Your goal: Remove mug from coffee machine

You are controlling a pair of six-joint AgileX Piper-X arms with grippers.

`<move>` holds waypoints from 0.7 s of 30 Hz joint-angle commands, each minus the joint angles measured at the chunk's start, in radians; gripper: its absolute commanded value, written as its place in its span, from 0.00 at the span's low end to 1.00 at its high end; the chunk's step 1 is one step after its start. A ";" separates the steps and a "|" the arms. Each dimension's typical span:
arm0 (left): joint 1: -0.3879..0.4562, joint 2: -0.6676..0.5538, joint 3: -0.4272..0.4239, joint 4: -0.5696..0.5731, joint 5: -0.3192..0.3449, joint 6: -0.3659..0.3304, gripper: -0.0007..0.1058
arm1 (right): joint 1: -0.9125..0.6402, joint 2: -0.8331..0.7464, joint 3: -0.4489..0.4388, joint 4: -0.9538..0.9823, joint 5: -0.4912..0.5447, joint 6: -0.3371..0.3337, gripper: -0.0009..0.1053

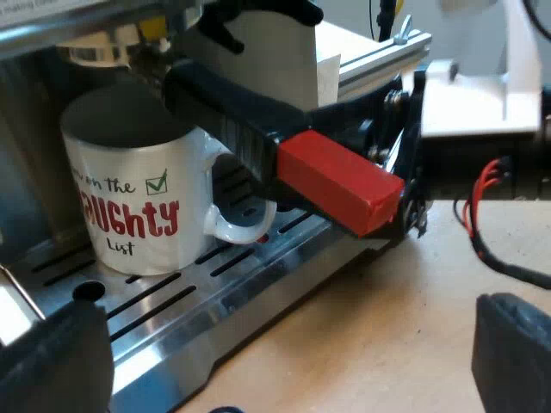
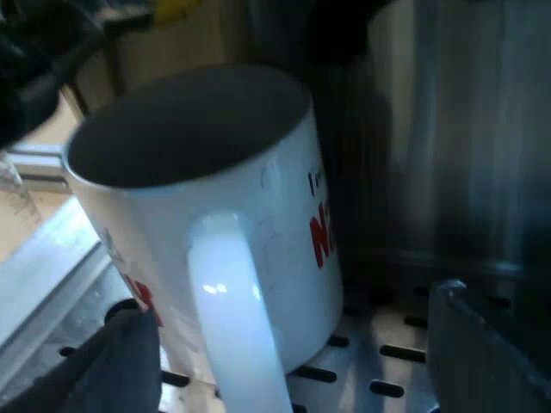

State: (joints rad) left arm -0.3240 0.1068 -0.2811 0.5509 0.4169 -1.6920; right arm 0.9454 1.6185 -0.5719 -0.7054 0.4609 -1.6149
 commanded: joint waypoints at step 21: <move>-0.005 -0.001 -0.003 -0.030 0.005 0.000 0.81 | -0.011 0.107 -0.139 0.096 -0.059 -0.004 0.23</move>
State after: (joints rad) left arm -0.3240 0.1068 -0.2811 0.5371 0.4169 -1.6920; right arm 0.9379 1.7290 -0.7003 -0.6169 0.4137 -1.6105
